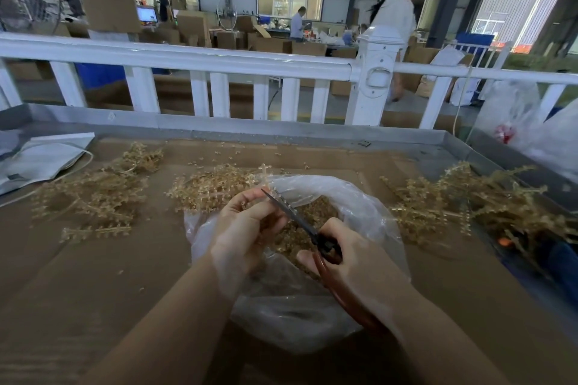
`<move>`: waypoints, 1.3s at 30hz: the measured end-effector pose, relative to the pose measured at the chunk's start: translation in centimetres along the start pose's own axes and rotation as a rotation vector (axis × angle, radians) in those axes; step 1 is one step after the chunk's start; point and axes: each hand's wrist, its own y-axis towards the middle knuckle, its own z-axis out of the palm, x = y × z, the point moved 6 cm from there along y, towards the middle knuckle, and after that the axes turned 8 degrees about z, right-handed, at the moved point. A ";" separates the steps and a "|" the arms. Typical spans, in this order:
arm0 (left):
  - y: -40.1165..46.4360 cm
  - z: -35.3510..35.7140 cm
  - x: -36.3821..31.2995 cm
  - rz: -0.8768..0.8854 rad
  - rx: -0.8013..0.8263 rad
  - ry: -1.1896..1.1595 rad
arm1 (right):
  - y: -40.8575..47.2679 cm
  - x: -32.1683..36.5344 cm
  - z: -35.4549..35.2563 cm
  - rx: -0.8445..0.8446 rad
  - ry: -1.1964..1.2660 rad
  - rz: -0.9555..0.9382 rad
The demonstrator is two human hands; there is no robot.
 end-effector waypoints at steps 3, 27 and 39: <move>-0.1 0.0 0.0 0.009 0.006 0.020 | -0.1 0.1 -0.1 -0.006 -0.044 -0.009; -0.7 0.3 -0.5 0.011 0.009 0.046 | -0.3 0.3 -0.4 -0.051 -0.067 -0.060; -0.3 0.0 0.5 -0.084 -0.009 -0.007 | -0.5 0.0 -0.4 -0.059 -0.081 -0.034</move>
